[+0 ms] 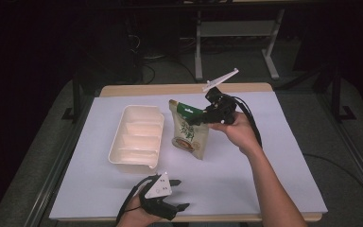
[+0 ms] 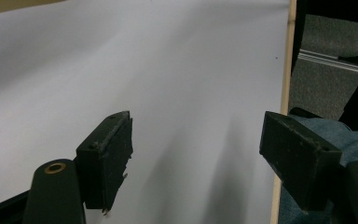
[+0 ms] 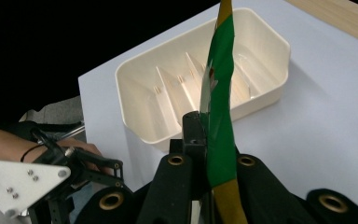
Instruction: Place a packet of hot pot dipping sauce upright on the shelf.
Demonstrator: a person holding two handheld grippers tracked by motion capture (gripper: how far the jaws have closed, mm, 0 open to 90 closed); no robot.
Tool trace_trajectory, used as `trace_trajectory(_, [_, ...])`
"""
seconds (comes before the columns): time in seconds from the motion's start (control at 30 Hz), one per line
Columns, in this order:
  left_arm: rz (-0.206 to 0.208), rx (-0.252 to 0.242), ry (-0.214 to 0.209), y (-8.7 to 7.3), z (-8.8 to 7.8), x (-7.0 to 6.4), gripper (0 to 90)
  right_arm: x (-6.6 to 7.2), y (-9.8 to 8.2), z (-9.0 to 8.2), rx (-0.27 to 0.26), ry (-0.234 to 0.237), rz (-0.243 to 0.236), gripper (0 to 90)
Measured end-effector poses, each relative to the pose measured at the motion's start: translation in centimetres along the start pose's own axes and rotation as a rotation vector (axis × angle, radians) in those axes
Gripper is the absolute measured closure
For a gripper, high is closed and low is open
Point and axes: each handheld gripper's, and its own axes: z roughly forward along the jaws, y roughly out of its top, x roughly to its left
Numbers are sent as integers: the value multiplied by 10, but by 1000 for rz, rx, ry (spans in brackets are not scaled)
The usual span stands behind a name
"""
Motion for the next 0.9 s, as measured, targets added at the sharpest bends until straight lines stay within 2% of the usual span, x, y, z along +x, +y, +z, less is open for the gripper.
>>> trace_trajectory(0.3, [3, 2, -10, 0, 1, 0, 249, 8, 21, 10, 2, 21, -27, 896])
trace_trajectory(0.9, [21, 1, -26, -1, 2, -2, 248, 26, 50, 27, 6, 57, -76, 896])
